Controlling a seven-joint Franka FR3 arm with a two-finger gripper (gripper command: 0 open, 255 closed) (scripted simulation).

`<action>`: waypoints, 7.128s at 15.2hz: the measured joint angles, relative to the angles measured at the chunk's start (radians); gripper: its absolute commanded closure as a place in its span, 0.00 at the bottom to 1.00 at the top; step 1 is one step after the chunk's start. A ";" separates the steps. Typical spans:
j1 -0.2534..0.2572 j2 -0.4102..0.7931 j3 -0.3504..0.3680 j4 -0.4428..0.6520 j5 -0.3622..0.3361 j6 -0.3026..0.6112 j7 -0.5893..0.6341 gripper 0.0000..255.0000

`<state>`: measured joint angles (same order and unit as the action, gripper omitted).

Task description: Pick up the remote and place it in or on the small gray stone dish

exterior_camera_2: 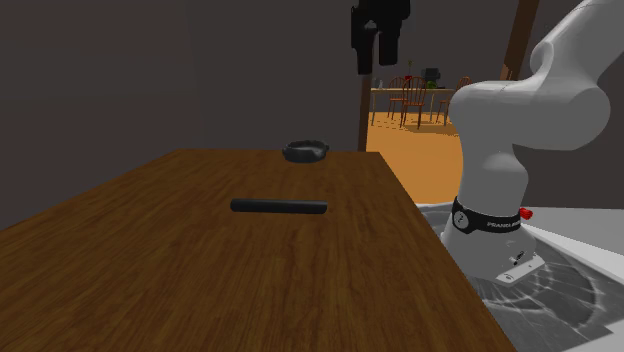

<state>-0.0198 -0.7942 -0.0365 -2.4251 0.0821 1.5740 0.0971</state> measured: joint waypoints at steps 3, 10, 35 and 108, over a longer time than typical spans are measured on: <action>-0.008 0.018 -0.005 -0.021 -0.005 0.041 0.001 0.00; -0.049 0.151 -0.029 -0.119 -0.022 0.292 0.013 0.00; -0.091 0.600 -0.089 -0.199 0.006 0.859 0.001 0.00; -0.342 0.719 -0.572 0.129 -0.058 0.607 -0.680 1.00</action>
<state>-0.3621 -0.0756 -0.6080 -2.2959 0.0245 2.1811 -0.5829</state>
